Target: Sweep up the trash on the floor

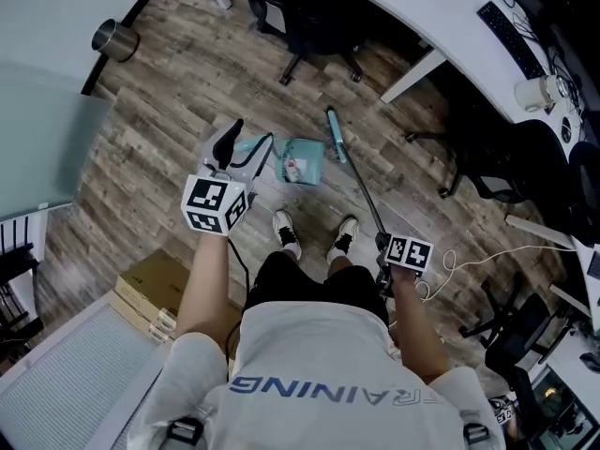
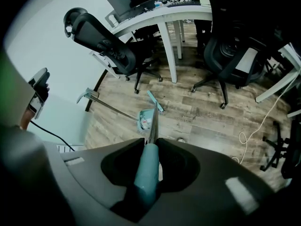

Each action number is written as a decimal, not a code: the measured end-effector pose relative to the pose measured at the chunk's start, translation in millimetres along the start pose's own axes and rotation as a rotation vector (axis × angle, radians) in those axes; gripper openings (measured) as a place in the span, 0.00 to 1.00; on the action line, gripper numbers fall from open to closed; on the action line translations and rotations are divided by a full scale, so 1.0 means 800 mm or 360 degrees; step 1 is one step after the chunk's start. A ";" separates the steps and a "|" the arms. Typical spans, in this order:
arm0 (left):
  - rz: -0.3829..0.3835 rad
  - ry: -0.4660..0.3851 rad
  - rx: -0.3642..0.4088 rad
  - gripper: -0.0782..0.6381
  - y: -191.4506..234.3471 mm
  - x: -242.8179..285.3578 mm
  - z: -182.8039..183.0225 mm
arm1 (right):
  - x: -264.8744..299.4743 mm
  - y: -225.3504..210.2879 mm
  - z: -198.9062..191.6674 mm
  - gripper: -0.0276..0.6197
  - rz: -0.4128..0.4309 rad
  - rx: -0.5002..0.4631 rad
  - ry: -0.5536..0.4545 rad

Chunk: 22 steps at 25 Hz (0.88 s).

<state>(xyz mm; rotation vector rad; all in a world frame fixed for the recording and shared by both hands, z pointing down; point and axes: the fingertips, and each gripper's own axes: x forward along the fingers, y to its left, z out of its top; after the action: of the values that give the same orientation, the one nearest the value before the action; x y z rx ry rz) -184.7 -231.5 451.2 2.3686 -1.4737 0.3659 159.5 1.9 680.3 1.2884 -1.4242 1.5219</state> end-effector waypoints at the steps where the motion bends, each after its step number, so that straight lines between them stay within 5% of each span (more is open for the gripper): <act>1: 0.0030 -0.0068 -0.0013 0.43 -0.005 -0.011 0.015 | -0.003 0.000 0.006 0.21 -0.0004 -0.0005 -0.0016; 7: 0.0161 -0.0342 -0.0008 0.11 -0.039 -0.071 0.086 | -0.029 0.008 0.032 0.21 -0.0018 -0.0063 -0.0103; 22: 0.0125 -0.0598 0.0020 0.11 -0.117 -0.127 0.157 | -0.083 0.047 0.075 0.21 0.0056 -0.0012 -0.0305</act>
<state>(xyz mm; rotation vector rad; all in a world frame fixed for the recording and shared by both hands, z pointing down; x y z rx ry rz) -138.8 -161.1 284.7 2.4918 -1.7305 -0.0597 155.2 -53.4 600.8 1.4430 -1.5784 1.4456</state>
